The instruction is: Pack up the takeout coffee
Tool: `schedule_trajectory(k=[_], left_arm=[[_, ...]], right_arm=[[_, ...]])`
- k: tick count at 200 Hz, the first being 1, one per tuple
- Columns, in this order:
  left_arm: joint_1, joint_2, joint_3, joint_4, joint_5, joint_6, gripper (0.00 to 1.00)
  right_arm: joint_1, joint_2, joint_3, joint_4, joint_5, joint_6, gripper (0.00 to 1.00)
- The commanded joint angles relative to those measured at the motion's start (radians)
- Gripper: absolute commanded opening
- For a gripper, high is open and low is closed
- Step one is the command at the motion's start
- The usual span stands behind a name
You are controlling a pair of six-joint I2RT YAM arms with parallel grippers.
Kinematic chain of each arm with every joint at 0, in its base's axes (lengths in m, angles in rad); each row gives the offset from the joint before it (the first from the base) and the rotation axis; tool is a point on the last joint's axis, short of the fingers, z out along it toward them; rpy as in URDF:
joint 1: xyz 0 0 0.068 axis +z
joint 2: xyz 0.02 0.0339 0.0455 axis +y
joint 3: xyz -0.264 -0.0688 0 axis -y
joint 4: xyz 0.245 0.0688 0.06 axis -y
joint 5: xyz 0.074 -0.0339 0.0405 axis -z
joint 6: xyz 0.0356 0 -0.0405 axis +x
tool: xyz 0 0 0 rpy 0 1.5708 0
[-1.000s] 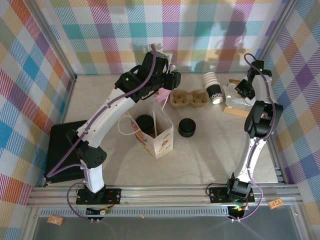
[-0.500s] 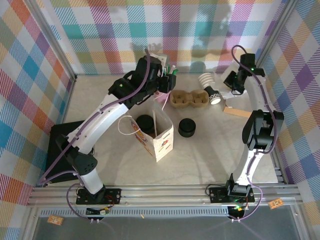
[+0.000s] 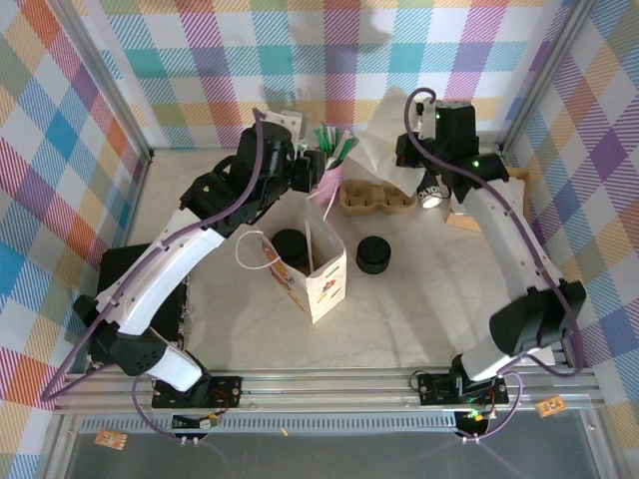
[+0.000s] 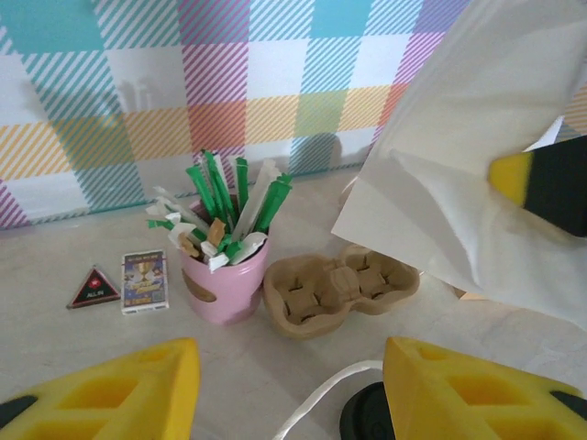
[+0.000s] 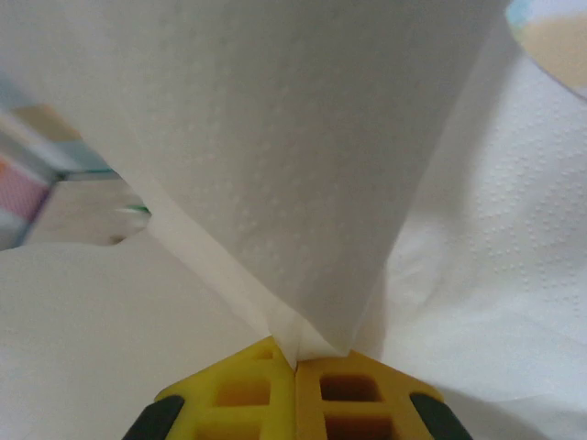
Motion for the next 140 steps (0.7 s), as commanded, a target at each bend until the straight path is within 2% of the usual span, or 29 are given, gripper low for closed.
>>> schedule_trajectory(k=[1, 29, 46, 71, 98, 140], left_arm=[[0.02, -0.057, 0.0, -0.074, -0.049, -0.03, 0.55], [0.042, -0.12, -0.026, -0.091, -0.012, -0.051, 0.55], [0.049, -0.161, -0.036, -0.122, -0.073, -0.083, 0.55], [0.057, -0.246, -0.073, -0.153, -0.204, -0.126, 0.53], [0.058, -0.339, -0.126, -0.165, -0.303, -0.14, 0.52], [0.059, -0.423, -0.17, -0.19, -0.331, -0.144, 0.52]], right_arm=[[0.047, -0.073, -0.064, 0.181, -0.126, -0.085, 0.0], [0.151, -0.148, -0.141, 0.282, -0.232, -0.215, 0.0], [0.243, -0.153, -0.125, 0.24, -0.255, -0.365, 0.0], [0.388, -0.139, -0.086, 0.13, -0.195, -0.583, 0.0], [0.489, -0.145, -0.103, 0.087, -0.144, -0.75, 0.0], [0.55, -0.138, -0.059, -0.034, -0.096, -0.936, 0.0]])
